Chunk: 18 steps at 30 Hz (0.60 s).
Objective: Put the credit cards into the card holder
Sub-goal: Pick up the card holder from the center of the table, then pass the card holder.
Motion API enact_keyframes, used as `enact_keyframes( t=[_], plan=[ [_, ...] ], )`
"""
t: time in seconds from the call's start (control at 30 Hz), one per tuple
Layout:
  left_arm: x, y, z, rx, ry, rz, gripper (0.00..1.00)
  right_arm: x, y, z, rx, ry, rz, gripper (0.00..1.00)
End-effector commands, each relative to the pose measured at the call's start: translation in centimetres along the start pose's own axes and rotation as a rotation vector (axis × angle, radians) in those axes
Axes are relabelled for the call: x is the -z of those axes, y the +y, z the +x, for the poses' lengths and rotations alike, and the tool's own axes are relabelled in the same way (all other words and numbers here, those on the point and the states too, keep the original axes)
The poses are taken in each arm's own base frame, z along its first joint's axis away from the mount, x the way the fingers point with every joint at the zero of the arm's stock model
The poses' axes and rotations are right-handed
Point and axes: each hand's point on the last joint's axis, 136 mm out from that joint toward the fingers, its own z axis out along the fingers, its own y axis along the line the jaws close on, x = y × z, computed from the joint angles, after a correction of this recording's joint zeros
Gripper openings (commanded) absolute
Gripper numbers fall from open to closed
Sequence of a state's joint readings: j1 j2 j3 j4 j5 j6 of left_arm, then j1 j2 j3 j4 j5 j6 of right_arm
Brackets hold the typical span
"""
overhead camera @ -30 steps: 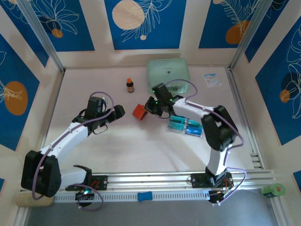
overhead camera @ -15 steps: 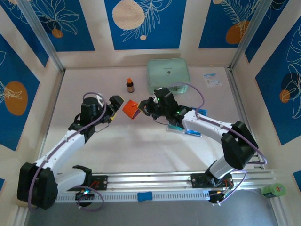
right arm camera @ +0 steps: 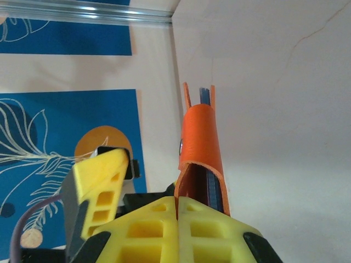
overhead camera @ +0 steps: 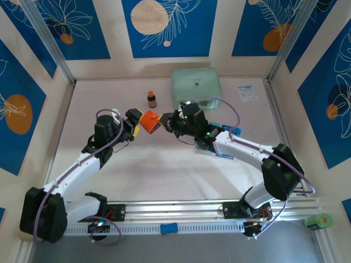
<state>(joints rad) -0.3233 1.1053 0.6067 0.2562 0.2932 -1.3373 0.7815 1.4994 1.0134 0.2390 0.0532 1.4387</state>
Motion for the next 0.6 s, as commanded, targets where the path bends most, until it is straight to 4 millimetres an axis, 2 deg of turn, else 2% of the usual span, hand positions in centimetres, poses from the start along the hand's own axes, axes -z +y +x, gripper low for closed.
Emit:
enact_keyframes(
  t=[0.0,0.17,0.4,0.57],
  plan=[
    [-0.6,-1.2,0.2,0.021,0.007,0.065,0.87,0.9,2.9,0.3,-0.015,-0.014,-0.09,0.0],
    [-1.0,-2.1,-0.1,0.025,-0.011,0.112,0.76,0.4,2.9,1.2,-0.045,0.006,-0.107,0.0],
    [-1.1,-2.6,-0.3,0.03,-0.023,0.156,0.46,0.0,2.0,1.7,-0.067,0.01,-0.086,0.0],
    [-0.9,-2.3,-0.4,0.028,-0.038,0.151,0.37,0.0,0.9,1.8,-0.085,0.0,-0.059,0.0]
  ],
)
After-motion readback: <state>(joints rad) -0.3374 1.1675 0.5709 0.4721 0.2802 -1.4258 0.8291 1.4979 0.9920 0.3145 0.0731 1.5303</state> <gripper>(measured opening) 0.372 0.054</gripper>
